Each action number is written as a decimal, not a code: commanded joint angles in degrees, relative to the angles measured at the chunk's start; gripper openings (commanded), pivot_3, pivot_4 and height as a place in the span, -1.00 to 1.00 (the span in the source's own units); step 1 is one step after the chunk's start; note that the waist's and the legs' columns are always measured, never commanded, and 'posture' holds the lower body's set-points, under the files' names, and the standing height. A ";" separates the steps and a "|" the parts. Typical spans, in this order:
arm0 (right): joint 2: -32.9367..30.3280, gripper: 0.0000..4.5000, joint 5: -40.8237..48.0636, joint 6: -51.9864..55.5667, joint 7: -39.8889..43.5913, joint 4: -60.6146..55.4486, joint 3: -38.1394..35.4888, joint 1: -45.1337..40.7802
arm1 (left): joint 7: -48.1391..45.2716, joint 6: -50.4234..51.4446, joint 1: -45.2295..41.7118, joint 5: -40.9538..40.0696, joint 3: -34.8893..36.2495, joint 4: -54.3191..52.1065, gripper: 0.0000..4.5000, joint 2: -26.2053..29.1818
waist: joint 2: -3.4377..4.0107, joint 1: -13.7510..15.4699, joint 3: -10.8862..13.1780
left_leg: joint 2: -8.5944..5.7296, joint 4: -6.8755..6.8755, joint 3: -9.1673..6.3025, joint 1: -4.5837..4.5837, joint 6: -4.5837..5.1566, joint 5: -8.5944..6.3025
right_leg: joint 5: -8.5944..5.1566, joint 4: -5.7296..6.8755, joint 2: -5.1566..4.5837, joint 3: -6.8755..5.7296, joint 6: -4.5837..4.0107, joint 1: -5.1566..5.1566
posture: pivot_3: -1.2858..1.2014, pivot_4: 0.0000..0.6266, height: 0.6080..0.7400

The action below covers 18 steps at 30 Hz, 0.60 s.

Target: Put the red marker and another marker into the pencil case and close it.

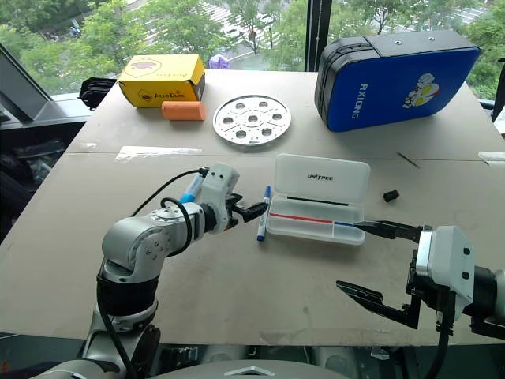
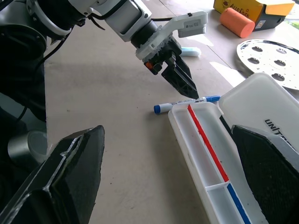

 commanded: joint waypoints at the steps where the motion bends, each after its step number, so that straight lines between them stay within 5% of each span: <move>1: -0.70 0.94 0.51 -0.68 -0.44 -1.03 -1.06 -0.26 | 0.14 0.59 -1.05 0.98 -1.44 -1.42 0.87 0.66 | 0.00 0.00 0.00 | 0.00 0.00 0.00 0.00 0.00 0.00 | 0.00 0.00 0.00 0.00 0.00 0.00 | 0.03 -0.52 1.00; 18: -1.03 0.94 1.28 -0.51 -1.14 -1.86 -2.17 0.76 | -0.18 -0.22 -3.53 6.41 -9.91 2.21 0.87 2.20 | 0.00 0.06 -0.01 | 0.00 0.00 0.00 0.00 0.00 0.00 | 0.00 0.00 0.00 0.01 0.00 0.00 | 0.03 -0.52 1.00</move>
